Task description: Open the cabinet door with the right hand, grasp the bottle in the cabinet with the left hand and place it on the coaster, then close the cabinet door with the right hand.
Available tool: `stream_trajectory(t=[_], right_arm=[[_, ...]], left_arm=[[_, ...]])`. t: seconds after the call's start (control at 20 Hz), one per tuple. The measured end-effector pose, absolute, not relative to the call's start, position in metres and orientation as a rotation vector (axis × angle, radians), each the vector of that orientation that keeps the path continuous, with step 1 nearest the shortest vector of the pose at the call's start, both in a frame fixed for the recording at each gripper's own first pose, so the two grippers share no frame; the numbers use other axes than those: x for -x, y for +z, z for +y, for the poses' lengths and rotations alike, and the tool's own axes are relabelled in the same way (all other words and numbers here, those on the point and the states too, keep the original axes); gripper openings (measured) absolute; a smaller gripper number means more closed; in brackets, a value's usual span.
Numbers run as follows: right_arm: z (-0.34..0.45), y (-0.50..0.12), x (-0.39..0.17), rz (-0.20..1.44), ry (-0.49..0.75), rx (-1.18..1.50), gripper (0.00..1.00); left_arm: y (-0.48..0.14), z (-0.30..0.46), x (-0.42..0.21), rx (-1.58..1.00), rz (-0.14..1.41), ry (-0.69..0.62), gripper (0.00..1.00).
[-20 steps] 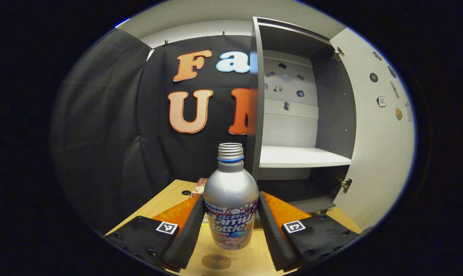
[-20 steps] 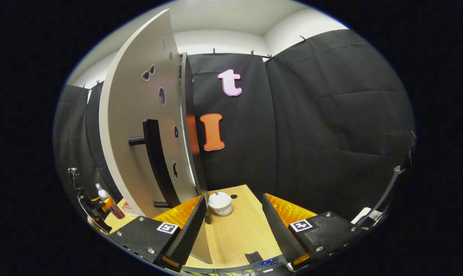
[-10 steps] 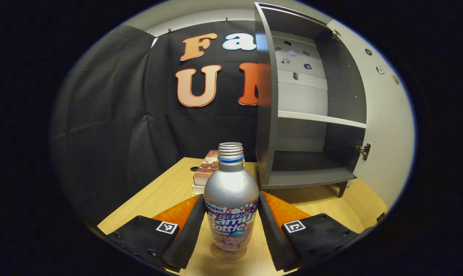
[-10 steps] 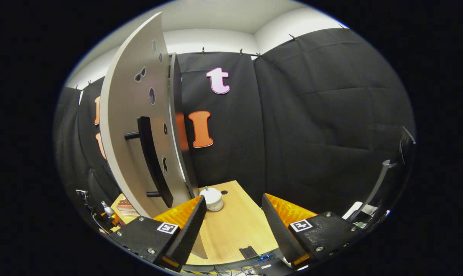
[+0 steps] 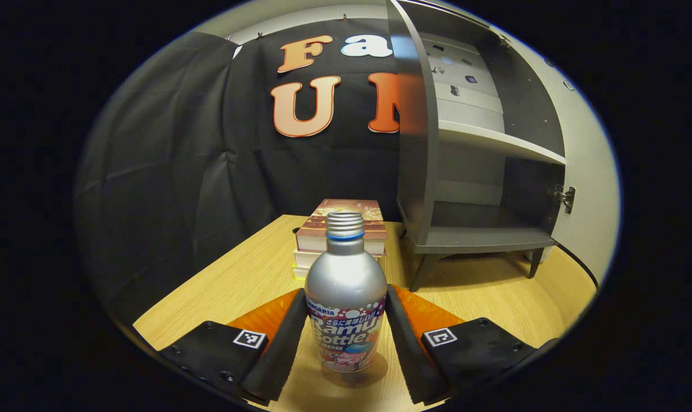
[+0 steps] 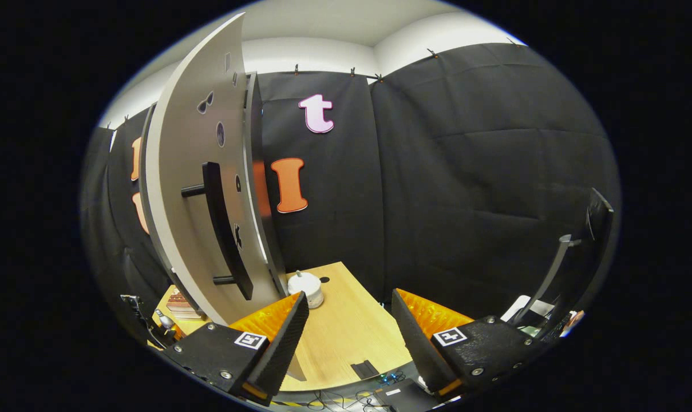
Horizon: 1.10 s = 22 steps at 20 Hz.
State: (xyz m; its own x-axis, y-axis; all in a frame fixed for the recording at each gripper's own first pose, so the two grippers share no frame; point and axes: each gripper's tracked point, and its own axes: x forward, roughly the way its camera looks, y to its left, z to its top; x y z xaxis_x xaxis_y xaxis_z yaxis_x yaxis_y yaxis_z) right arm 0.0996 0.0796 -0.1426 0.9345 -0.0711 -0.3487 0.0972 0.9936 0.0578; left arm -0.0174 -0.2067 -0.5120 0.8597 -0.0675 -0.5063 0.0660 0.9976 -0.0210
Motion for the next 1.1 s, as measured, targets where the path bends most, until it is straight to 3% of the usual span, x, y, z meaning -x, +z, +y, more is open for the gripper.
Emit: stream_trajectory(t=[0.05, 0.2, 0.25, 0.3, 1.0, 1.1], right_arm=[[0.079, -0.143, -0.099, 0.355, -0.088, -0.071, 0.90], [0.079, -0.145, -0.100, 0.364, -0.089, -0.073, 0.90], [0.082, -0.145, -0.099, 0.370, -0.085, -0.077, 0.96], [0.083, -0.145, -0.098, 0.373, -0.081, -0.079, 0.90], [0.084, -0.148, -0.098, 0.393, -0.079, -0.101, 0.90], [0.083, -0.147, -0.098, 0.393, -0.076, -0.099, 0.90]], left_arm=[[-0.515, -0.206, 0.017, 0.016, 0.529, -0.071, 0.85], [-0.518, -0.207, 0.018, 0.018, 0.514, -0.082, 0.85], [-0.520, -0.207, 0.022, 0.008, 0.519, -0.079, 0.85], [-0.523, -0.206, 0.025, 0.001, 0.529, -0.074, 0.85], [-0.517, -0.210, 0.045, -0.015, 0.556, -0.063, 0.88], [-0.518, -0.209, 0.047, -0.021, 0.579, -0.062, 0.95]])
